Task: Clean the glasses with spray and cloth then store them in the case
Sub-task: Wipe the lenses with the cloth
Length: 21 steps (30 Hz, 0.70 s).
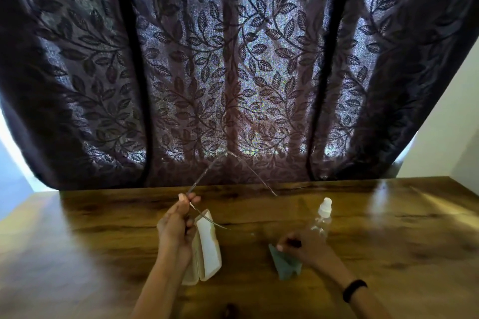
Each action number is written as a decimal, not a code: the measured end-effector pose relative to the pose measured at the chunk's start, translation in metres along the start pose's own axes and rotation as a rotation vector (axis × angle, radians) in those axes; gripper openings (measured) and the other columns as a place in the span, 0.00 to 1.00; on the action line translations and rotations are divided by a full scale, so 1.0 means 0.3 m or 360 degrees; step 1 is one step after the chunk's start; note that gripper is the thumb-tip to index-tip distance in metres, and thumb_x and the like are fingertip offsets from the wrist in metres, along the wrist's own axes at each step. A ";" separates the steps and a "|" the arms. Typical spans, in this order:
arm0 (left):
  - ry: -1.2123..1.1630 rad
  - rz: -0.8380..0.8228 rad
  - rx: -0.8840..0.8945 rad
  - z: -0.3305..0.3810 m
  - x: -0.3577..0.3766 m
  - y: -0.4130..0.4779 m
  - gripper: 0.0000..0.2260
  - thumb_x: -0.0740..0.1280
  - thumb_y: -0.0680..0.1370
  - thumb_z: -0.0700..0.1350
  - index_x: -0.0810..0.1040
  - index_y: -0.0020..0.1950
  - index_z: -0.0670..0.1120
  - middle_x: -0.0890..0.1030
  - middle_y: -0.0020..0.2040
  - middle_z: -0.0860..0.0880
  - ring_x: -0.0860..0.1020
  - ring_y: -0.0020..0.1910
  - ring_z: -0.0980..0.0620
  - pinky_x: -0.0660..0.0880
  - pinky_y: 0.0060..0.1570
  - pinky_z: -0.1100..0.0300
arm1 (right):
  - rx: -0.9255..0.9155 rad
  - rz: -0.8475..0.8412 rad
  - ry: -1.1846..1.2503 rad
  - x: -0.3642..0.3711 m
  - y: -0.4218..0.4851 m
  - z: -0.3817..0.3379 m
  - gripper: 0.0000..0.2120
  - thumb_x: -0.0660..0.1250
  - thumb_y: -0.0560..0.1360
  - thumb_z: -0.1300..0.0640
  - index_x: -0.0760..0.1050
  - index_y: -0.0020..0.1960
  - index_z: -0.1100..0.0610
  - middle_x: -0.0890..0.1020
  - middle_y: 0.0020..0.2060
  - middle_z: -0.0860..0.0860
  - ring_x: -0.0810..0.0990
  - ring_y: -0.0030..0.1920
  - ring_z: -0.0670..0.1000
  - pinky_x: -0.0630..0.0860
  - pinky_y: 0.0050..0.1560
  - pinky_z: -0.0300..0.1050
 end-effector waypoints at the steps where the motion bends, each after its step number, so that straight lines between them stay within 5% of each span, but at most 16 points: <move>1: 0.0007 -0.0006 -0.0002 -0.002 0.002 0.001 0.09 0.60 0.79 0.42 0.79 0.44 0.46 0.84 0.34 0.54 0.65 0.17 0.61 0.61 0.14 0.71 | 0.0006 0.0008 0.0021 -0.003 0.003 -0.001 0.07 0.65 0.75 0.52 0.80 0.49 0.52 0.82 0.47 0.48 0.77 0.49 0.45 0.72 0.49 0.35; 4: 0.0016 -0.0030 0.0011 0.000 0.007 0.003 0.10 0.59 0.79 0.42 0.79 0.44 0.46 0.84 0.35 0.54 0.65 0.18 0.62 0.61 0.15 0.71 | -0.0087 0.0208 0.0194 -0.066 0.003 -0.050 0.08 0.64 0.76 0.53 0.77 0.39 0.50 0.79 0.36 0.46 0.76 0.39 0.43 0.70 0.37 0.29; 9: 0.0151 -0.0139 0.0207 0.041 0.032 -0.013 0.13 0.61 0.79 0.45 0.83 0.39 0.47 0.82 0.31 0.54 0.62 0.18 0.61 0.63 0.17 0.71 | -0.0171 0.0333 0.1523 -0.138 -0.011 -0.108 0.14 0.60 0.77 0.55 0.78 0.37 0.59 0.81 0.29 0.52 0.79 0.29 0.46 0.75 0.28 0.35; 11: 0.0232 -0.0234 0.0360 0.072 0.056 -0.027 0.13 0.60 0.79 0.44 0.83 0.40 0.47 0.83 0.33 0.53 0.62 0.19 0.61 0.63 0.19 0.71 | -0.0113 0.0296 0.1777 -0.138 -0.001 -0.126 0.17 0.58 0.78 0.54 0.78 0.37 0.60 0.81 0.26 0.51 0.78 0.26 0.46 0.74 0.25 0.35; 15: 0.0554 -0.0465 0.0644 0.112 0.111 -0.054 0.10 0.60 0.78 0.40 0.81 0.44 0.41 0.79 0.32 0.47 0.64 0.21 0.60 0.65 0.23 0.70 | -0.0042 0.0225 0.1868 -0.136 0.017 -0.149 0.21 0.52 0.79 0.50 0.77 0.40 0.62 0.80 0.26 0.52 0.78 0.25 0.46 0.75 0.25 0.35; 18: 0.0721 -0.0612 0.0729 0.111 0.135 -0.066 0.11 0.60 0.76 0.34 0.81 0.44 0.44 0.79 0.27 0.54 0.69 0.21 0.61 0.68 0.23 0.70 | 0.0019 0.0209 0.1917 -0.124 0.020 -0.139 0.24 0.50 0.79 0.47 0.77 0.41 0.61 0.80 0.29 0.54 0.77 0.26 0.48 0.75 0.25 0.36; 21: 0.0956 -0.0794 0.0825 0.108 0.162 -0.089 0.15 0.62 0.74 0.29 0.81 0.44 0.47 0.84 0.35 0.54 0.75 0.25 0.61 0.71 0.26 0.71 | 0.0074 0.0220 0.1941 -0.117 0.021 -0.119 0.25 0.51 0.78 0.45 0.77 0.40 0.61 0.81 0.29 0.54 0.77 0.27 0.48 0.75 0.26 0.37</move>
Point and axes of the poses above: each hand's wrist, its own y-axis towards the middle knuckle, its own x-axis out of the palm, z = x × y, the point moved 10 cm from there along y, towards the middle knuckle
